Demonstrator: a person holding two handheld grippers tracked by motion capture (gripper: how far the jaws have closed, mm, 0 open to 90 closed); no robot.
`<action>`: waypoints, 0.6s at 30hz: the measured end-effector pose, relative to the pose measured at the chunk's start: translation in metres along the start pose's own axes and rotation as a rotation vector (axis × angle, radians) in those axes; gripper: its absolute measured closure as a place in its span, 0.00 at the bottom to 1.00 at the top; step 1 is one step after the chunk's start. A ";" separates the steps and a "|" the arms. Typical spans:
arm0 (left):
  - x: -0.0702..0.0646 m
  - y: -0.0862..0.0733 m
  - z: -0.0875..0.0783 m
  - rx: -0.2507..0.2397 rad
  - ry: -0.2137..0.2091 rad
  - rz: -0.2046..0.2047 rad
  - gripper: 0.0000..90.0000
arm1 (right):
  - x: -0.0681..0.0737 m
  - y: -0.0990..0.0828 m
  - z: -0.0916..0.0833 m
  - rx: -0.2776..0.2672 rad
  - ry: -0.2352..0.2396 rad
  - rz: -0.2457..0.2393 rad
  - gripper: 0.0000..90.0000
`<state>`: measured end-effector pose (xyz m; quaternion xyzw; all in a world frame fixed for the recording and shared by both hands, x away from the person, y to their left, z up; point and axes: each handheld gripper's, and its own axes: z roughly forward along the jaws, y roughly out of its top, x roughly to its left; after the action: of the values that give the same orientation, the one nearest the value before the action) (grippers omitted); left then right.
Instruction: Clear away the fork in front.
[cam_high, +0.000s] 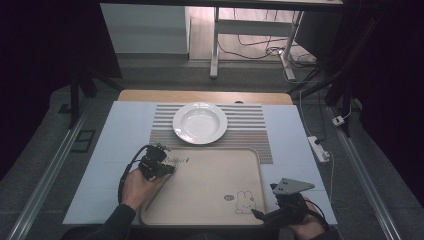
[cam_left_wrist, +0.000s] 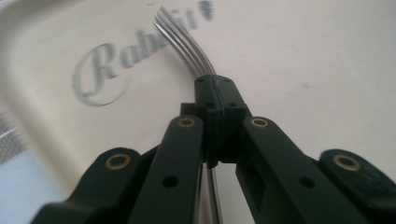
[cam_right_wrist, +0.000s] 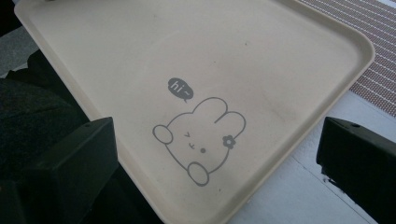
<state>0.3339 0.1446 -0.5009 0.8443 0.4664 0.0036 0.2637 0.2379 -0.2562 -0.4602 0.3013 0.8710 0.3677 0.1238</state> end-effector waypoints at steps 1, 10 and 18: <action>-0.002 0.001 0.000 -0.006 -0.005 0.009 0.99 | 0.000 0.000 0.000 -0.001 0.000 0.001 0.00; -0.018 0.007 0.013 0.029 -0.071 0.086 0.99 | -0.001 0.000 0.000 -0.003 0.002 0.003 0.00; -0.020 0.008 0.025 0.040 -0.033 0.118 0.99 | -0.003 -0.001 -0.001 -0.006 0.006 0.022 0.00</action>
<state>0.3354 0.1141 -0.5144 0.8754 0.4113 -0.0038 0.2538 0.2399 -0.2589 -0.4601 0.3095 0.8669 0.3725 0.1180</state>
